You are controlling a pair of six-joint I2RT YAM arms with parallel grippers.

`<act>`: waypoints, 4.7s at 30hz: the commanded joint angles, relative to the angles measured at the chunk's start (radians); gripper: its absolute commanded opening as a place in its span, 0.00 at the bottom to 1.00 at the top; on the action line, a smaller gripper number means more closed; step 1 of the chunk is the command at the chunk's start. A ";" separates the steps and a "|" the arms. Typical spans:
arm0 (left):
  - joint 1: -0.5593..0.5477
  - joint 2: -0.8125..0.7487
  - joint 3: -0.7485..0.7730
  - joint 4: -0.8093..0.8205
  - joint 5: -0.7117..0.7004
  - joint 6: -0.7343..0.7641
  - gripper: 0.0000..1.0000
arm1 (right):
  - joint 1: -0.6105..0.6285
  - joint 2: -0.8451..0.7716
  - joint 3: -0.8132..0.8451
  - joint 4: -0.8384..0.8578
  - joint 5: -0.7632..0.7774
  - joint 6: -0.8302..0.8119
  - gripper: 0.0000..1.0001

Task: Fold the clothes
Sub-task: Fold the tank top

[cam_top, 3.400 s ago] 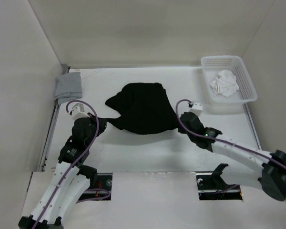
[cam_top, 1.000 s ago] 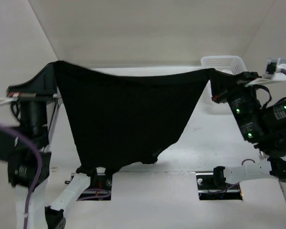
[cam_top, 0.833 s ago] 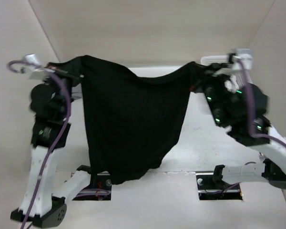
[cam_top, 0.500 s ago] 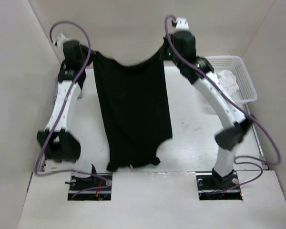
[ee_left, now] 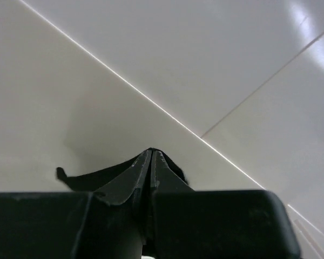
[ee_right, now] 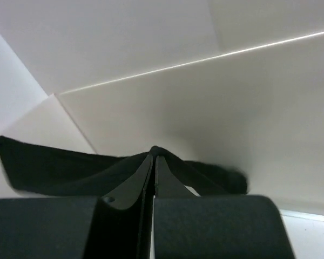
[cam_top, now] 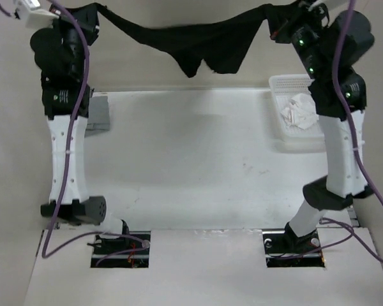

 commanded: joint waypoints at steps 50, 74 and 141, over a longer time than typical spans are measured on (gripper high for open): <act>-0.214 -1.127 -1.488 -0.159 -0.178 -0.033 0.02 | 0.823 -1.193 -1.968 -0.155 0.548 0.758 0.00; -0.231 0.368 -0.514 0.185 -0.127 0.056 0.03 | -0.168 -0.204 -1.468 0.433 -0.047 0.275 0.01; -0.238 1.003 0.143 -0.027 0.014 0.464 0.00 | -0.240 0.126 -1.276 0.405 0.000 0.298 0.00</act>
